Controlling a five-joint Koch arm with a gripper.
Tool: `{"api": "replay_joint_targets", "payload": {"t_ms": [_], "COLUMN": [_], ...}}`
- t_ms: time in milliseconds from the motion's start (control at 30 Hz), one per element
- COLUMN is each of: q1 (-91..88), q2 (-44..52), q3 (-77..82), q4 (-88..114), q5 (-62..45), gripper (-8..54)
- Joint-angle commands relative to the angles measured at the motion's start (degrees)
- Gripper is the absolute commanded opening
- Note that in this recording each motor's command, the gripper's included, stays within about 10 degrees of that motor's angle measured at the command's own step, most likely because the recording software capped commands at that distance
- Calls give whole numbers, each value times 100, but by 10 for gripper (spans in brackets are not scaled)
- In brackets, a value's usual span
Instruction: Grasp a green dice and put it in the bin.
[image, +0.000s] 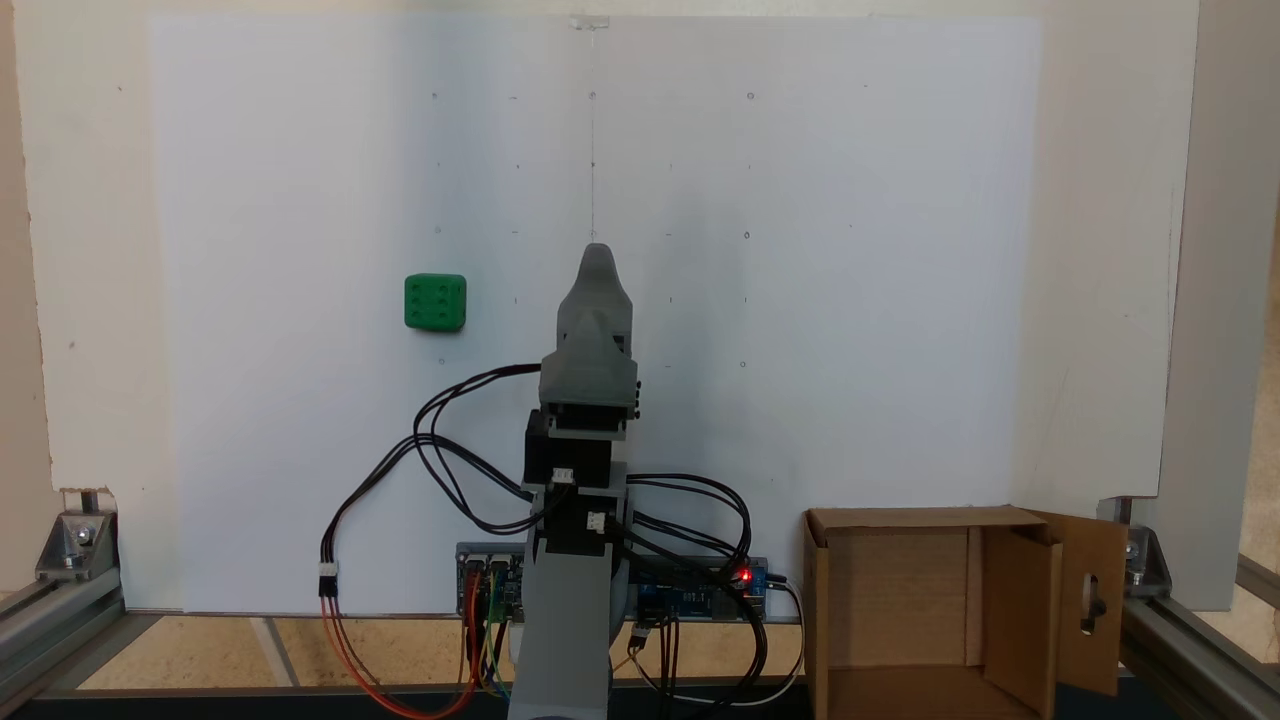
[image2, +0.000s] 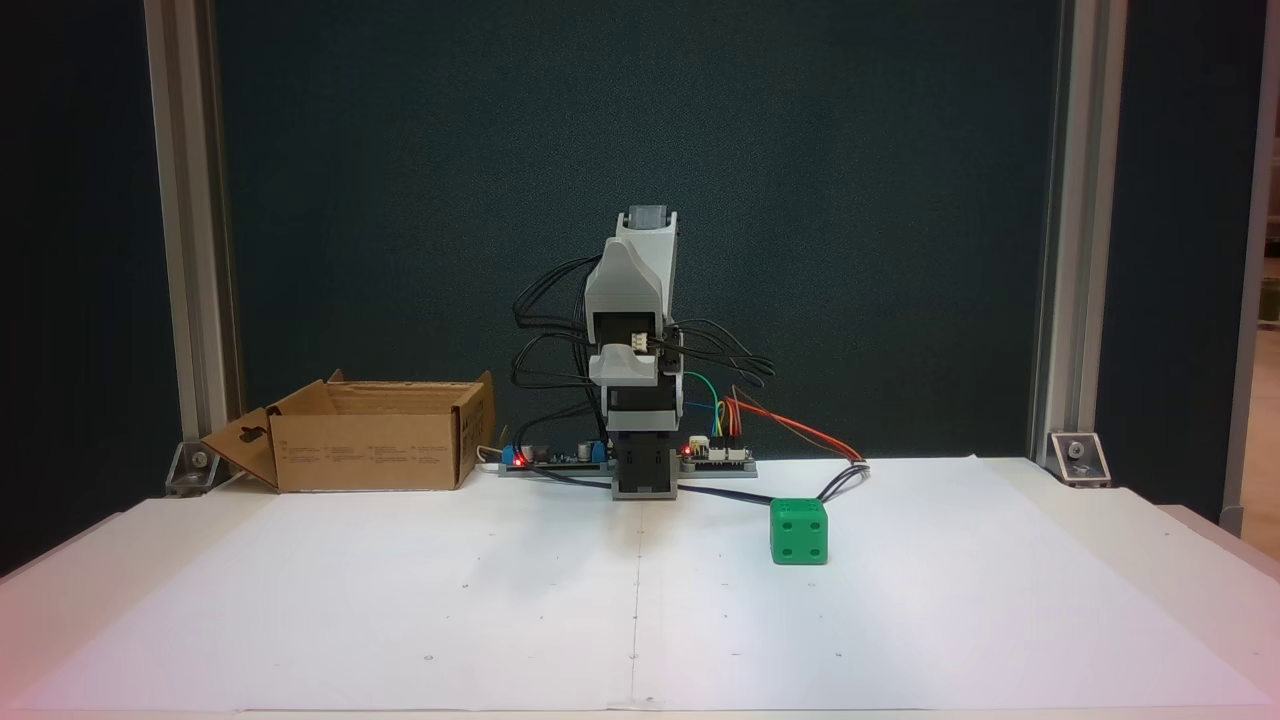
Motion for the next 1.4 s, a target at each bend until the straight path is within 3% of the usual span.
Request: {"api": "replay_joint_targets", "payload": {"t_ms": [0,1367], "q1": [-53,-105], "q2": [624,615], "q3": [272,272], "q4": [773,826], "q5": [202,202], "gripper": [449,450]}}
